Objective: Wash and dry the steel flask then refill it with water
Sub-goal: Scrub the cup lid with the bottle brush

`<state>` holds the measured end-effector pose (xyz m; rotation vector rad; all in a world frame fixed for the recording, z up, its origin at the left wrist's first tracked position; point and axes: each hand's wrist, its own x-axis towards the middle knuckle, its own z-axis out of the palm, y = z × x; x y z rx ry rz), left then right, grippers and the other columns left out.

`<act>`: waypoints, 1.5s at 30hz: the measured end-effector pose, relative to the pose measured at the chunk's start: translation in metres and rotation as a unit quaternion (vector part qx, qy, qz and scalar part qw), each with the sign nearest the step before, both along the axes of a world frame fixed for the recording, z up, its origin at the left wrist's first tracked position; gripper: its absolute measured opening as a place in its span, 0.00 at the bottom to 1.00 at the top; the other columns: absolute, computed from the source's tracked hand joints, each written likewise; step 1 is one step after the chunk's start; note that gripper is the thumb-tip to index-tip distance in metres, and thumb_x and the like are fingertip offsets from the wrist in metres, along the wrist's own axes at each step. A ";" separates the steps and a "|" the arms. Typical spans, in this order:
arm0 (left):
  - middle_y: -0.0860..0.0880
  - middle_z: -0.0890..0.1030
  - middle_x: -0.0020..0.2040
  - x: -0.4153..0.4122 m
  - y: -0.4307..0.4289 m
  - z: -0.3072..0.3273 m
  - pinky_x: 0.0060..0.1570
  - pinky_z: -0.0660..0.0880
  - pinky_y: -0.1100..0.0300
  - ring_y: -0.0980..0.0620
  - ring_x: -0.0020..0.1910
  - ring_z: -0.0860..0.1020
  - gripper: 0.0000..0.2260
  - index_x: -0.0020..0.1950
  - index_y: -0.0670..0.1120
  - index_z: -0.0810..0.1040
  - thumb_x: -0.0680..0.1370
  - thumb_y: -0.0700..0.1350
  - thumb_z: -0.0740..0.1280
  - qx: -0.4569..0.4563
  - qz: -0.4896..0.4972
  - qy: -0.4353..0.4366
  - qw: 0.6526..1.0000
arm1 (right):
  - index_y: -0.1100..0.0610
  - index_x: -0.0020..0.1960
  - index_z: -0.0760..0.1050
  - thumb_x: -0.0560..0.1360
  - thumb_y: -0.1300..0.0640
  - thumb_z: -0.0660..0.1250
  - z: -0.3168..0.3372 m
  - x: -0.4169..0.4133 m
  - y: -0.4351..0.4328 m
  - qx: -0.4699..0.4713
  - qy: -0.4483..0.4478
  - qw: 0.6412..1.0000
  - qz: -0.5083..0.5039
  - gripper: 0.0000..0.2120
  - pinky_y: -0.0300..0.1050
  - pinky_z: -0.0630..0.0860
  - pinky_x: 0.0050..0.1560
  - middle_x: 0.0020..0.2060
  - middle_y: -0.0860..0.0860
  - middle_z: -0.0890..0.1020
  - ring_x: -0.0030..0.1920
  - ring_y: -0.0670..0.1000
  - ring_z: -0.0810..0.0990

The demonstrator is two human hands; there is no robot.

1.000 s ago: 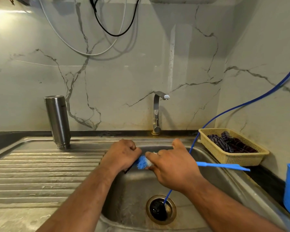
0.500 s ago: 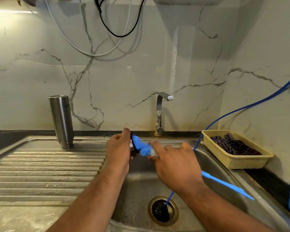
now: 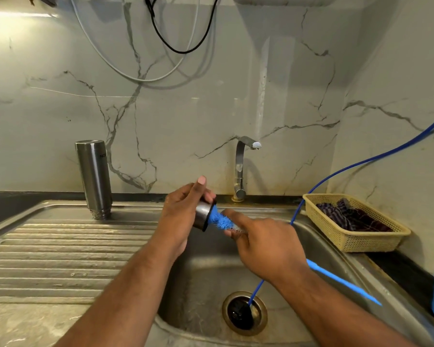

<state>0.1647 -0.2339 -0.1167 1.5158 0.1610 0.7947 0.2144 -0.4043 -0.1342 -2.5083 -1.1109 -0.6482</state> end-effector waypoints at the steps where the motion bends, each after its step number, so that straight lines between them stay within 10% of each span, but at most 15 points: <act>1: 0.47 0.85 0.49 0.001 0.001 0.000 0.48 0.79 0.55 0.49 0.50 0.83 0.13 0.49 0.46 0.82 0.81 0.55 0.66 -0.042 -0.010 0.002 0.999 | 0.36 0.79 0.52 0.84 0.45 0.56 0.002 -0.001 -0.002 -0.011 -0.029 1.000 0.001 0.26 0.48 0.75 0.46 0.38 0.47 0.78 0.40 0.50 0.78; 7: 0.41 0.83 0.48 -0.011 0.009 -0.008 0.32 0.71 0.60 0.51 0.38 0.76 0.27 0.58 0.46 0.81 0.78 0.69 0.61 -0.003 -0.089 0.213 0.973 | 0.37 0.79 0.47 0.83 0.51 0.53 0.006 0.000 -0.009 -0.067 -0.075 0.995 -0.029 0.28 0.53 0.68 0.53 0.38 0.48 0.74 0.38 0.52 0.73; 13: 0.43 0.80 0.58 -0.008 0.004 -0.002 0.40 0.80 0.54 0.46 0.49 0.82 0.08 0.57 0.52 0.81 0.83 0.51 0.64 0.081 -0.093 0.116 0.986 | 0.38 0.80 0.52 0.83 0.50 0.56 0.004 0.011 -0.007 -0.033 0.001 0.999 -0.037 0.28 0.47 0.77 0.51 0.45 0.47 0.83 0.44 0.50 0.80; 18: 0.43 0.82 0.59 -0.010 0.001 0.000 0.50 0.83 0.42 0.41 0.56 0.82 0.16 0.55 0.47 0.83 0.81 0.57 0.63 -0.024 -0.077 0.075 0.994 | 0.37 0.79 0.51 0.84 0.50 0.55 0.004 0.009 -0.010 -0.055 -0.023 0.998 -0.021 0.27 0.51 0.72 0.56 0.39 0.47 0.78 0.41 0.51 0.78; 23: 0.42 0.80 0.61 -0.013 0.009 -0.012 0.39 0.78 0.57 0.47 0.51 0.80 0.31 0.63 0.53 0.78 0.72 0.74 0.63 0.002 -0.080 0.238 0.968 | 0.35 0.78 0.52 0.84 0.49 0.56 -0.001 0.014 -0.005 -0.086 -0.087 0.992 -0.009 0.26 0.56 0.66 0.57 0.37 0.47 0.75 0.38 0.52 0.75; 26: 0.41 0.81 0.56 -0.009 0.008 -0.012 0.34 0.75 0.59 0.50 0.41 0.77 0.22 0.60 0.52 0.79 0.74 0.66 0.68 0.054 -0.095 0.203 0.973 | 0.36 0.79 0.52 0.84 0.48 0.56 -0.004 0.018 -0.005 -0.074 -0.052 0.996 -0.026 0.26 0.55 0.66 0.60 0.38 0.47 0.76 0.41 0.50 0.76; 29: 0.44 0.81 0.58 -0.006 0.008 -0.006 0.51 0.83 0.49 0.46 0.53 0.83 0.14 0.58 0.51 0.81 0.75 0.54 0.73 0.084 -0.115 0.144 0.979 | 0.37 0.79 0.55 0.84 0.48 0.56 -0.003 0.022 -0.008 -0.059 -0.015 0.998 -0.030 0.25 0.56 0.67 0.64 0.43 0.47 0.82 0.46 0.50 0.79; 36: 0.44 0.84 0.58 -0.009 0.016 -0.009 0.52 0.80 0.47 0.41 0.59 0.82 0.23 0.62 0.47 0.81 0.74 0.60 0.70 -0.102 -0.098 0.106 0.984 | 0.35 0.78 0.54 0.84 0.49 0.56 -0.002 0.019 -0.009 -0.088 -0.077 0.993 -0.008 0.25 0.57 0.64 0.58 0.37 0.47 0.76 0.38 0.52 0.75; 41: 0.39 0.82 0.57 -0.009 0.012 -0.022 0.38 0.76 0.58 0.48 0.44 0.79 0.28 0.61 0.50 0.80 0.73 0.70 0.65 0.009 -0.137 0.245 0.960 | 0.35 0.79 0.51 0.85 0.47 0.54 -0.004 0.020 -0.009 -0.092 -0.059 0.994 -0.012 0.25 0.57 0.62 0.61 0.41 0.47 0.77 0.42 0.51 0.76; 45: 0.44 0.83 0.59 -0.005 0.016 -0.013 0.56 0.79 0.49 0.44 0.59 0.81 0.24 0.57 0.48 0.83 0.69 0.61 0.77 0.038 -0.157 0.132 0.978 | 0.37 0.79 0.54 0.84 0.47 0.55 -0.002 0.022 -0.013 -0.071 -0.008 0.997 -0.021 0.25 0.57 0.62 0.66 0.44 0.47 0.83 0.48 0.50 0.79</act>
